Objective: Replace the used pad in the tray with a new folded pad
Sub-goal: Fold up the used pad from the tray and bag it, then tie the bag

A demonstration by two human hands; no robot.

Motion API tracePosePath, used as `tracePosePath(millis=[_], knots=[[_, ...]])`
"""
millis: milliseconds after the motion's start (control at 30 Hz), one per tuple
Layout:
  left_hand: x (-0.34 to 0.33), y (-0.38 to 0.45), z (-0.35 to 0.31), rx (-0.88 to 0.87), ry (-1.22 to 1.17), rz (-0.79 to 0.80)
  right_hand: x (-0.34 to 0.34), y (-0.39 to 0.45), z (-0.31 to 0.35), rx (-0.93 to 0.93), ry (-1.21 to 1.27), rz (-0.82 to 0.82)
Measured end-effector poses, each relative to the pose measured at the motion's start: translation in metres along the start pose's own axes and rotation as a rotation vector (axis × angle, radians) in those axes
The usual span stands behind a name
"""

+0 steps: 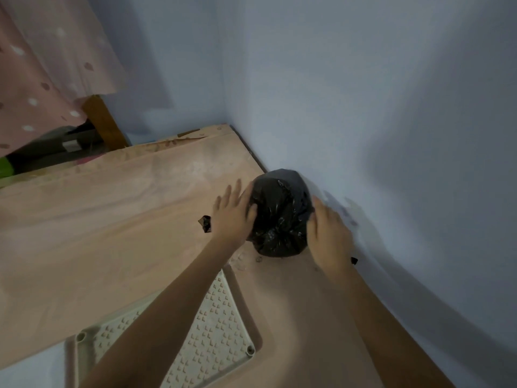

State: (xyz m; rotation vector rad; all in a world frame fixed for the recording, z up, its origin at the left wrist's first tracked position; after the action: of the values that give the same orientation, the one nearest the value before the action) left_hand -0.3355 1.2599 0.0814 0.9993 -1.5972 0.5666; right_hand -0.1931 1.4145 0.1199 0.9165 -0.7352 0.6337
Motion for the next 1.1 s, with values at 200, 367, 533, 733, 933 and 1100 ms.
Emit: tracePosePath(millis=[200,367,533,733,933,1100], knots=[[-0.048,0.016,-0.052,-0.235,0.236,0.027,-0.107,0.009,0.009,0.102,-0.151,0.384],[-0.093,0.025,-0.03,-0.234,0.258,0.148,-0.133,0.005,-0.01,0.093,-0.137,0.368],[-0.122,0.028,-0.017,-0.228,0.281,0.194,-0.165,-0.002,-0.026,0.09,-0.232,0.496],[-0.124,0.031,-0.004,-0.188,0.258,0.162,-0.174,0.006,-0.016,0.137,-0.251,0.492],[-0.121,0.029,0.001,-0.172,0.256,0.15,-0.179,0.003,-0.015,0.15,-0.272,0.516],[-0.124,0.024,-0.001,-0.194,0.249,0.185,-0.18,-0.001,-0.015,0.146,-0.271,0.574]])
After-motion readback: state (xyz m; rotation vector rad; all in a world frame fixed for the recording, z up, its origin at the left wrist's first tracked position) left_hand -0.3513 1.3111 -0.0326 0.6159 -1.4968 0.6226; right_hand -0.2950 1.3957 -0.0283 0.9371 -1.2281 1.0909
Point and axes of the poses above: each hand's wrist, its own y-axis towards the middle knuckle, its own x-axis out of the back of the hand, z = x × y, the point moved 9 cm from there along y, towards the middle knuckle, and after that the axes turned 1 degree about y, right-handed, at the moved point
